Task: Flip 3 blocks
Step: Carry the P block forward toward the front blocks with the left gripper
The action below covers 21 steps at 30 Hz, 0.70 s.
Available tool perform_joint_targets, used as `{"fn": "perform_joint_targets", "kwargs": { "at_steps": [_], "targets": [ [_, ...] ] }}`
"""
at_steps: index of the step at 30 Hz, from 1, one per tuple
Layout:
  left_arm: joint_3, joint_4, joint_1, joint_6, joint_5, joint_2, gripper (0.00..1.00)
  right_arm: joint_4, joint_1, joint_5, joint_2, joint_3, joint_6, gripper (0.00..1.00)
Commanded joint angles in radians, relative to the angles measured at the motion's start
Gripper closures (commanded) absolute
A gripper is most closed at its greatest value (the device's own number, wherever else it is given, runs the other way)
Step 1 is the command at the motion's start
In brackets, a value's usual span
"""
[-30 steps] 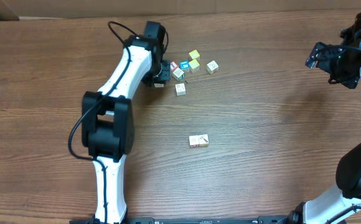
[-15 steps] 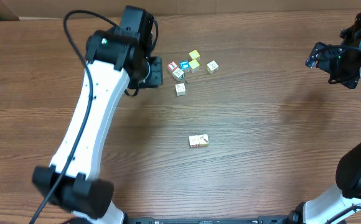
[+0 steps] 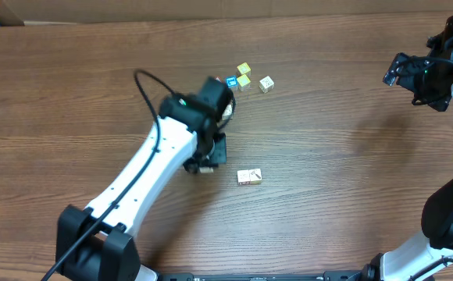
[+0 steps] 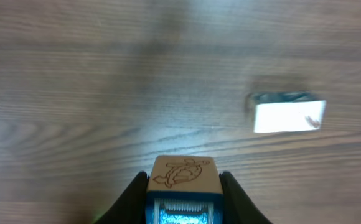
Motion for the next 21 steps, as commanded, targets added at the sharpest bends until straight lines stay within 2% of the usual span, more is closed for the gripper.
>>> {"fn": "perform_joint_targets", "kwargs": {
  "at_steps": [1,6,8,15,21],
  "targets": [
    [-0.129,0.100,-0.018,-0.108,0.025,-0.018,0.80,0.005,0.001,-0.002,0.001,0.007,0.000,0.00],
    [-0.275,0.307,-0.019,-0.144,0.122,-0.018,0.80,0.005,0.001,-0.002,0.001,0.007,0.000,0.00],
    [-0.308,0.362,-0.019,-0.162,0.116,-0.016,0.79,0.005,0.001,-0.002,0.001,0.007,0.000,0.00],
    [-0.423,0.513,-0.020,-0.198,0.093,-0.016,0.79,0.005,0.001,-0.002,0.001,0.007,0.000,0.00],
    [-0.451,0.568,-0.020,-0.217,0.096,-0.016,0.77,0.005,0.001,-0.002,0.001,0.007,0.000,0.00]
  ]
}}
